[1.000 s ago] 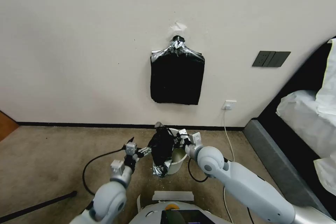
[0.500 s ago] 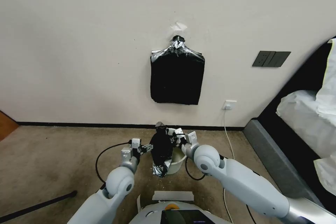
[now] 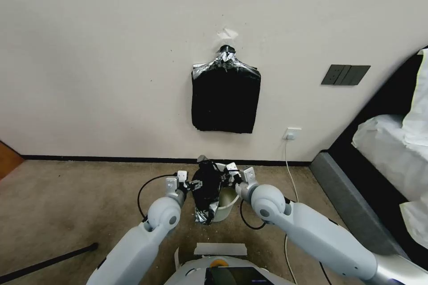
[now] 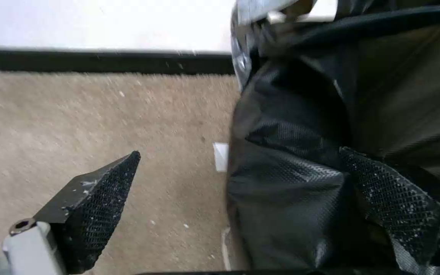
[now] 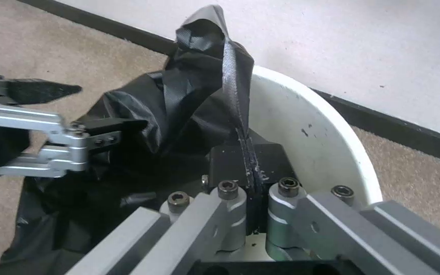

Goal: Place a trash bag onto the trash bin.

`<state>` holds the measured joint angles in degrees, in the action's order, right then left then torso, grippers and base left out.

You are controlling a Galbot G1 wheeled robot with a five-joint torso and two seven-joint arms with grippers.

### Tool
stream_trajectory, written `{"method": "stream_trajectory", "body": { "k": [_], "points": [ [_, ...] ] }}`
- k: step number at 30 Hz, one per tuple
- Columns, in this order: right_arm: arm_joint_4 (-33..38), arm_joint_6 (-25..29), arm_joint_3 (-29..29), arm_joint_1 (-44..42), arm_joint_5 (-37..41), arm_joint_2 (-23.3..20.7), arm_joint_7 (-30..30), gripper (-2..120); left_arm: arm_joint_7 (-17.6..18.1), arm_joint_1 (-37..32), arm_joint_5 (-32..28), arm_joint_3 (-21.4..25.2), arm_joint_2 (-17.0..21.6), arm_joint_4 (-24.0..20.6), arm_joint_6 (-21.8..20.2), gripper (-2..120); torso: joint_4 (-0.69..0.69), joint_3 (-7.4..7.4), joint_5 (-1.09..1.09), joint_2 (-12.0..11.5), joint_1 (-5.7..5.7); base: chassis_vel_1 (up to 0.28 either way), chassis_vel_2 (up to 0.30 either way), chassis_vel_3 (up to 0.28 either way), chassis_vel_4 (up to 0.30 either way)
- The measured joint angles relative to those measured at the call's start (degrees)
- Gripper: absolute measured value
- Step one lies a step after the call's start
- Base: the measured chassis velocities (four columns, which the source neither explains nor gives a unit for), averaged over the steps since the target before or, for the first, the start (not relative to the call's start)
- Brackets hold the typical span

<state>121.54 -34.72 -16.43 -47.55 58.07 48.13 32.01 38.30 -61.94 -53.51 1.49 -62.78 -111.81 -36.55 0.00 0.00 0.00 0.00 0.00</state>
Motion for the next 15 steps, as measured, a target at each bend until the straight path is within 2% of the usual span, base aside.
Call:
{"method": "stream_trajectory", "body": {
  "k": [5,6,9,11,13,14,15],
  "points": [
    [0.0,0.1,0.3,-0.1,-0.1,-0.1,0.0,0,1.1,2.9,-2.3,-1.6,-0.4,2.5,-0.9,77,0.0,0.0,0.0,0.0,0.0,0.0,0.0,0.0,0.0],
    [0.0,0.1,0.3,-0.1,-0.1,-0.1,0.0,0,1.1,2.9,-2.3,-1.6,-0.4,2.5,-0.9,77,0.0,0.0,0.0,0.0,0.0,0.0,0.0,0.0,0.0],
    [0.1,0.1,0.4,-0.2,-0.1,-0.1,0.0,0,2.4,4.1,-3.0,-2.4,-0.6,3.6,-2.1,61,0.01,0.0,0.0,0.0,0.0,0.0,0.0,0.0,0.0],
    [0.1,0.1,0.5,-0.3,-0.1,-0.1,0.0,0,2.6,4.3,-3.0,-2.6,-0.6,3.7,-2.5,58,0.0,0.0,0.0,0.0,0.0,0.0,0.0,0.0,0.0],
    [0.2,0.1,0.6,-0.4,-0.1,-0.2,0.0,0,3.2,4.6,-3.2,-2.9,-0.7,4.0,-3.1,47,0.0,0.0,0.0,0.0,0.0,0.0,0.0,0.0,0.0],
    [0.2,0.1,0.6,-0.4,-0.1,-0.2,0.0,0,3.2,4.6,-3.2,-2.9,-0.7,4.0,-3.1,47,0.0,0.0,0.0,0.0,0.0,0.0,0.0,0.0,0.0],
    [0.2,0.2,0.7,-0.4,-0.1,-0.2,0.0,0,3.4,4.8,-3.6,-2.9,-0.7,4.2,-3.3,41,0.0,0.0,0.0,0.0,0.0,0.0,0.0,0.0,0.0]
  ]
}}
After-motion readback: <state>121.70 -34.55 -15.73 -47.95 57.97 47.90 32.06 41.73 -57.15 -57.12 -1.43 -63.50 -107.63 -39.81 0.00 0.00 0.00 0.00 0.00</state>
